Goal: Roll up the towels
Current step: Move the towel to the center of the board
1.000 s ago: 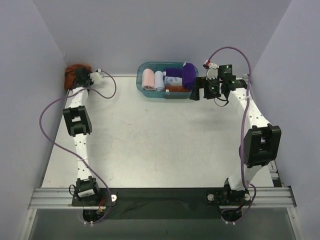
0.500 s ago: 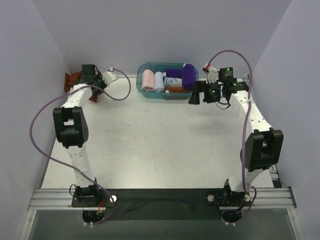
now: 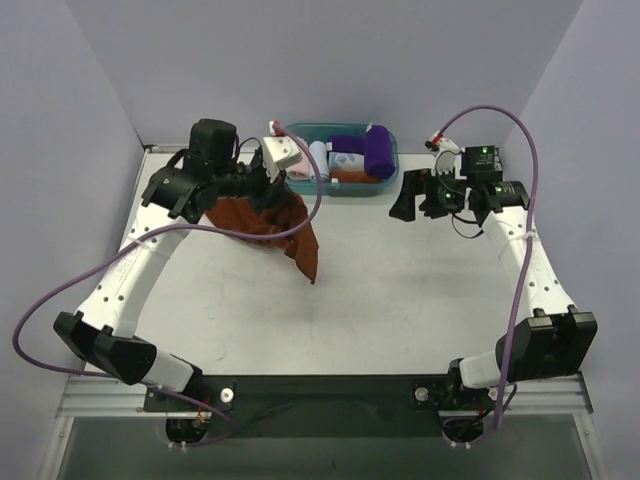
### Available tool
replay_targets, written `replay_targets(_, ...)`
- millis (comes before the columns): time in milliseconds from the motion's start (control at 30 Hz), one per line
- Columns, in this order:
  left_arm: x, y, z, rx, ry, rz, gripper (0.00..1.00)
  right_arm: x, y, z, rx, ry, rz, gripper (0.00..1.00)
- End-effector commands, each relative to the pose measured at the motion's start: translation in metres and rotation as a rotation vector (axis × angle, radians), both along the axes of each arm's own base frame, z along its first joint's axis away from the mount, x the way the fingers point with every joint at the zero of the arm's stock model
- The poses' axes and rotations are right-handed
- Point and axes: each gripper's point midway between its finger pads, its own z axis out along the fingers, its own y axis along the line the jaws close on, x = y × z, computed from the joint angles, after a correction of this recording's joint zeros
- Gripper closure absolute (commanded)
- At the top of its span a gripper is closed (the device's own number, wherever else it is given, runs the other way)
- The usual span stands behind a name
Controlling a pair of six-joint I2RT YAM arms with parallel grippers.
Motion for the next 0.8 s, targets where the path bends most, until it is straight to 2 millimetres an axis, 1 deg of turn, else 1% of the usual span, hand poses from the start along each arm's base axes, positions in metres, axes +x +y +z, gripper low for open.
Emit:
replay_targets(0,-0.055,-0.05,0.115,-0.32,0.049,-0.142,1.0,-0.013,-0.006,0.0,0.0,0.011,-0.005,0.0)
replay_targets(33,-0.052,-0.062,0.128,-0.361,0.058,-0.171,1.0,-0.013,-0.008,0.0,-0.005,0.01,-0.014,0.0)
replay_targets(67,-0.061,-0.07,0.147,-0.418,0.074,-0.228,1.0,-0.013,-0.011,0.002,-0.006,0.008,-0.021,0.0)
replay_targets(100,-0.071,-0.071,0.182,-0.495,0.071,-0.255,1.0,-0.014,-0.013,0.003,-0.008,0.007,-0.025,0.0)
replay_targets(133,-0.071,-0.075,0.195,-0.534,0.071,-0.281,1.0,-0.014,-0.016,0.003,-0.015,0.001,-0.028,0.0)
replay_targets(167,-0.078,-0.074,0.21,-0.558,0.057,-0.308,1.0,-0.017,-0.018,0.005,-0.02,-0.001,-0.029,0.0)
replay_targets(233,-0.088,-0.061,0.229,-0.587,0.03,-0.337,1.0,-0.02,-0.025,0.002,-0.043,-0.004,-0.033,0.0)
replay_targets(267,-0.087,-0.052,0.231,-0.59,0.024,-0.331,1.0,-0.023,-0.027,0.002,-0.054,-0.006,-0.034,0.0)
replay_targets(300,-0.082,-0.029,0.235,-0.597,0.005,-0.27,1.0,-0.025,-0.031,0.0,-0.062,-0.005,-0.038,0.0)
replay_targets(333,-0.065,-0.017,0.213,-0.587,0.062,-0.209,1.0,-0.028,-0.033,-0.007,-0.073,0.007,-0.036,0.0)
replay_targets(367,-0.063,-0.004,0.202,-0.584,0.094,-0.2,1.0,-0.03,-0.035,-0.009,-0.09,0.0,-0.031,0.0)
replay_targets(400,-0.054,0.01,0.183,-0.571,0.117,-0.172,1.0,-0.031,-0.036,-0.012,-0.097,0.002,-0.03,0.0)
replay_targets(433,-0.042,0.046,0.171,-0.57,0.101,-0.071,1.0,-0.033,-0.036,-0.015,-0.101,0.008,-0.025,0.0)
replay_targets(467,-0.033,0.057,0.121,-0.568,0.221,-0.024,1.0,-0.036,-0.037,-0.02,-0.107,0.019,-0.019,0.0)
replay_targets(500,-0.026,0.077,0.103,-0.534,0.155,0.023,1.0,-0.037,-0.037,-0.024,-0.11,0.027,-0.015,0.0)
replay_targets(533,-0.024,0.094,0.072,-0.51,0.21,0.1,1.0,-0.038,-0.037,-0.026,-0.113,0.033,-0.014,0.0)
replay_targets(567,-0.022,0.102,0.02,-0.461,0.293,0.169,1.0,-0.039,-0.037,-0.03,-0.115,0.045,-0.008,0.0)
replay_targets(600,-0.024,0.109,-0.006,-0.384,0.249,0.162,0.93,-0.041,-0.036,-0.032,-0.11,0.051,0.005,0.0)
replay_targets(633,-0.027,0.113,-0.035,-0.345,0.287,0.192,0.83,-0.044,-0.034,-0.033,-0.105,0.058,0.021,0.0)
replay_targets(667,-0.025,0.123,-0.062,-0.294,0.311,0.248,0.74,-0.05,-0.031,-0.039,-0.099,0.098,0.045,0.0)
replay_targets(700,-0.035,0.128,-0.101,-0.256,0.383,0.274,0.63,-0.053,-0.03,-0.042,-0.104,0.109,0.069,0.0)
replay_targets(733,-0.033,0.135,-0.117,-0.237,0.393,0.309,0.55,-0.061,-0.029,-0.046,-0.104,0.146,0.088,0.0)
replay_targets(767,-0.029,0.151,-0.13,-0.217,0.403,0.381,0.52,-0.066,-0.026,-0.054,-0.109,0.182,0.113,0.0)
